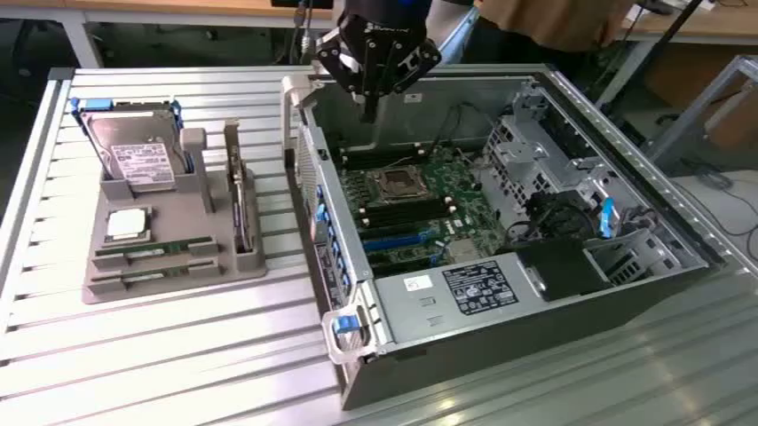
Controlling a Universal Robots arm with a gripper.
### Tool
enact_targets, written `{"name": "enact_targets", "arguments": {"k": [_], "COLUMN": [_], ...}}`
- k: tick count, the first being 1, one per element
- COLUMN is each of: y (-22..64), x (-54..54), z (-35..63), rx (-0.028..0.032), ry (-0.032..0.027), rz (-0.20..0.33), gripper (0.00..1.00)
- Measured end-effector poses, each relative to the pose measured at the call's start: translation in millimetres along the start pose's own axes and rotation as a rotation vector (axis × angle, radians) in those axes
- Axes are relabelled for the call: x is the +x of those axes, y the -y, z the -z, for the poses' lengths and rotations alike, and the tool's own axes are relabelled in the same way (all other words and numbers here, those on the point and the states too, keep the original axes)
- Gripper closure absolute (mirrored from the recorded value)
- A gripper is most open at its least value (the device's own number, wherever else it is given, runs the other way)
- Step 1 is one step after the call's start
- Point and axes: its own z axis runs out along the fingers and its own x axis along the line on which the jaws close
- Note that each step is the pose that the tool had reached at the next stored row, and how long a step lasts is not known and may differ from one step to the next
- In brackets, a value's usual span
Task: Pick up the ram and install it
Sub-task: 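Reach for the ram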
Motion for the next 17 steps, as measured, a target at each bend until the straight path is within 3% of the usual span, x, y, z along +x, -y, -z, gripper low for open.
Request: {"name": "enact_targets", "arguments": {"k": [1,3,11,17], "y": [0.7,1.4,1.9,3.5], "x": [9.7,18.3,25.1,46.2], "z": [0.2,0.5,0.7,1.3], "rx": [-0.0001,-0.0002,-0.0002,-0.0007], "ry": [0.0013,0.0027,0.0038,0.0095], "rz": [0.000,0.000,0.000,0.000], "gripper": [0.90,0.90,0.90,0.90]}}
